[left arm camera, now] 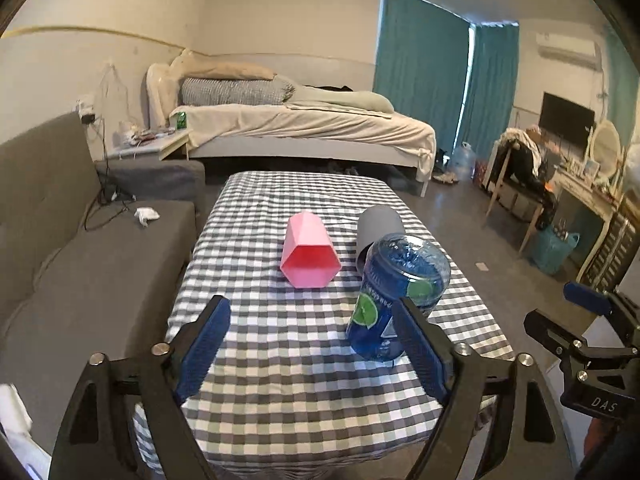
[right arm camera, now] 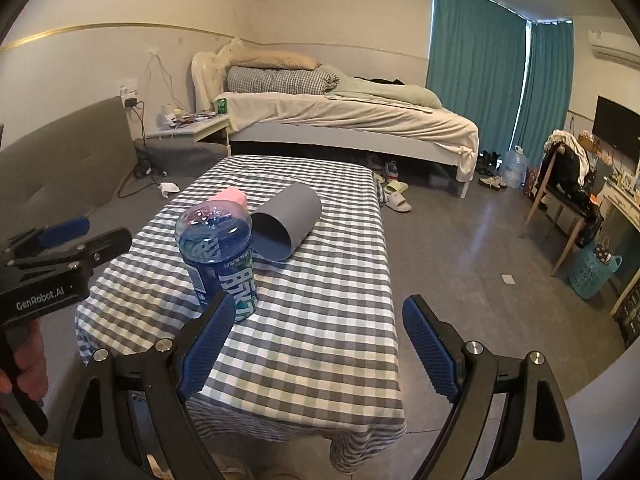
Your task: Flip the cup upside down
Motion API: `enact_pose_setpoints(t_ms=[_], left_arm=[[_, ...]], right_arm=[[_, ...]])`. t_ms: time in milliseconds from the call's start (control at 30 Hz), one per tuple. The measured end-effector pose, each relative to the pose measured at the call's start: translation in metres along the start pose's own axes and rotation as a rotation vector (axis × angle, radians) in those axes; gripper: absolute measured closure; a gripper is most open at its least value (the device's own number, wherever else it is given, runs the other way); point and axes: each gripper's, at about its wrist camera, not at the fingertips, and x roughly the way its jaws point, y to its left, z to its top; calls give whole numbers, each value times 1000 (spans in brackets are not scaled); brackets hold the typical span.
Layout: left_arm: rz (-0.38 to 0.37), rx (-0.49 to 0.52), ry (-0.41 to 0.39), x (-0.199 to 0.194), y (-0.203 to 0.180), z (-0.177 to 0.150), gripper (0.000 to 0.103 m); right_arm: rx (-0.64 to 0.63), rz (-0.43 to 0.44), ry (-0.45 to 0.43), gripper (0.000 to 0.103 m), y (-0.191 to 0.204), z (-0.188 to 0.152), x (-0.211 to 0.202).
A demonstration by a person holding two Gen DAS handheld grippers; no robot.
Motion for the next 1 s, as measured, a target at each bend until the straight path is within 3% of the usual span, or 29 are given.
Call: enact_pose_setpoints(t_ms=[133,333,433,1000], left_arm=[[-7,-12,-27,-2,4,-1,6],[1,21,-18,0,0,-8,0],[-7,30,-20,-1,0,-10,0],[14,14,-7,-4,7,-11,0]], right_arm=[[38,1,13,8,-7,-2,6],[52,8,16,7,-8,-2,11],[56,5,15,1,-8,-3,12],[68,0,10,0,-10,-7,9]])
